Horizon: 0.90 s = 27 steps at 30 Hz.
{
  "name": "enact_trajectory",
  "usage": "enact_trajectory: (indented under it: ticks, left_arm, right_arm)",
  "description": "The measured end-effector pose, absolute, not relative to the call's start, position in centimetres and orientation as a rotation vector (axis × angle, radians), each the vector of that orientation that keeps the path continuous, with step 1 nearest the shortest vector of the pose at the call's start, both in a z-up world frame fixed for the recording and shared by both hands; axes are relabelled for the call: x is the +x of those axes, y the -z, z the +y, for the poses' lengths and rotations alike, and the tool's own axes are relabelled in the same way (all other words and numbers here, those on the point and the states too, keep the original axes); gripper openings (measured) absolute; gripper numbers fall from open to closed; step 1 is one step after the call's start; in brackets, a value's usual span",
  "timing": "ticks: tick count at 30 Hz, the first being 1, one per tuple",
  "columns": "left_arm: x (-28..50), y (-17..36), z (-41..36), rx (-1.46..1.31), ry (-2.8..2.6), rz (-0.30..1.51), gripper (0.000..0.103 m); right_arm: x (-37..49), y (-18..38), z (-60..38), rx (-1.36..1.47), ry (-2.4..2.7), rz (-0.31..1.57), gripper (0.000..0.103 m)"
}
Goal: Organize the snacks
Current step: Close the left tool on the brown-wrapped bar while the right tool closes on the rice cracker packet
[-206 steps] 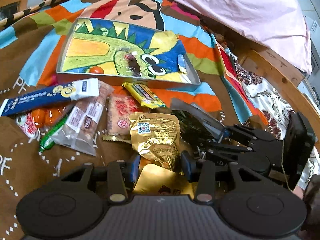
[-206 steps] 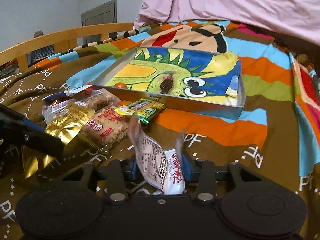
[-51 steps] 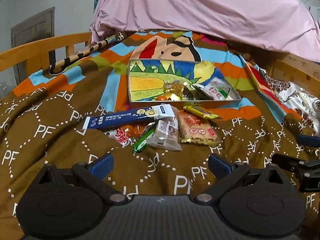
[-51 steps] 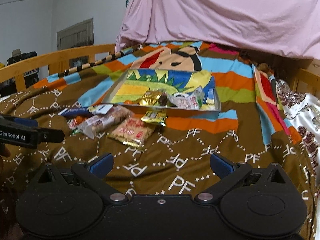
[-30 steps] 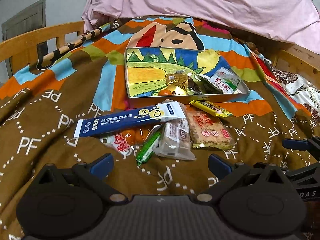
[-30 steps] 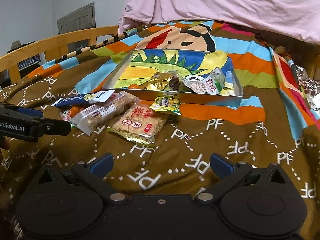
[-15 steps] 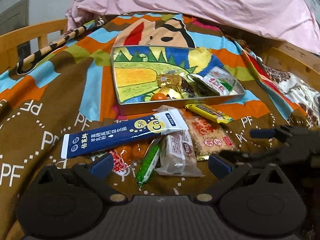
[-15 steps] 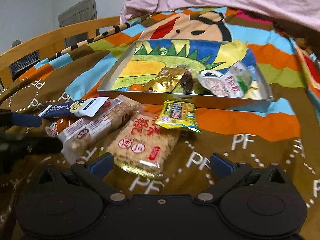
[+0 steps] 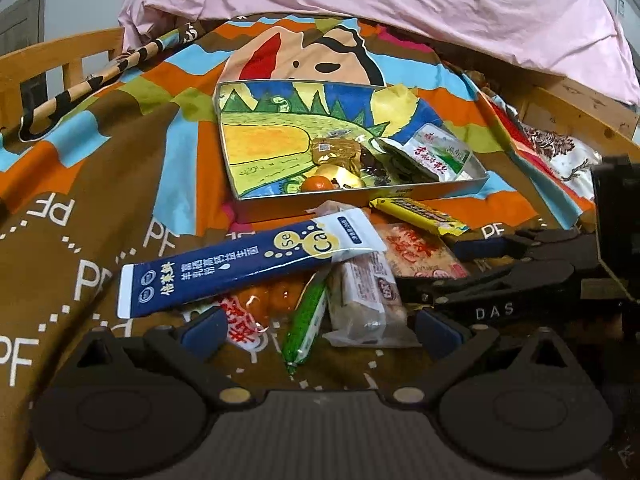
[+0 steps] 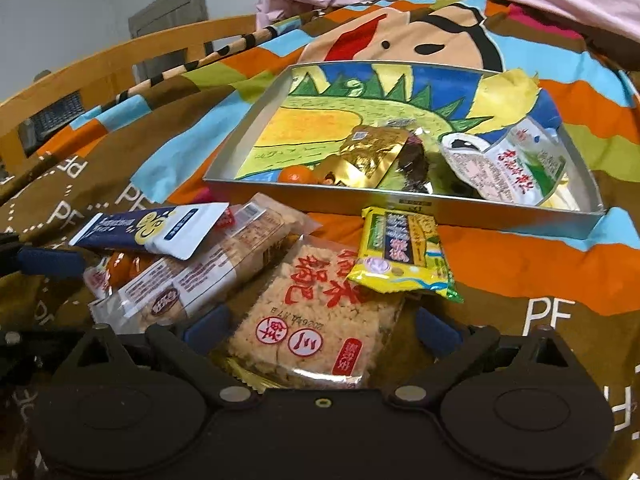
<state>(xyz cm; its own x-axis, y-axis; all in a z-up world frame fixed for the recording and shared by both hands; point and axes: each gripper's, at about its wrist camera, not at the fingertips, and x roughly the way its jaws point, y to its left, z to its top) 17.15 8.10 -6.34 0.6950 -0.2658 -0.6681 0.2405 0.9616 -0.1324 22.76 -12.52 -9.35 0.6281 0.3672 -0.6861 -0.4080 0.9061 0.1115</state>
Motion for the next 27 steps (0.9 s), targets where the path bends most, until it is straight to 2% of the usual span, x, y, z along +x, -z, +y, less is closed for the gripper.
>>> enact_trajectory:
  ticks: [3,12,16,20,27]
  left_arm:
    - [17.2,6.3,7.7,-0.032,0.299,0.754,0.102]
    - [18.3,5.9,5.5,-0.06,0.339,0.763,0.1]
    - [19.3,6.0,3.9,-0.032,0.338,0.77,0.092]
    - [20.1,6.4,2.6,0.019,0.324,0.779,0.086]
    - [22.1,7.2,2.5,0.037,0.305,0.833,0.072]
  right_arm:
    - [22.3,9.3,-12.8,-0.075,-0.477,0.765,0.086]
    - [20.1,8.8,-15.8,-0.122,-0.514,0.751,0.076]
    - [19.3,8.7,-17.2,-0.109,-0.506,0.741,0.076]
    - [19.0,9.0,-17.1,-0.122,-0.513,0.705,0.084]
    - [19.5,9.9,-16.4,-0.147,-0.551,0.685,0.09]
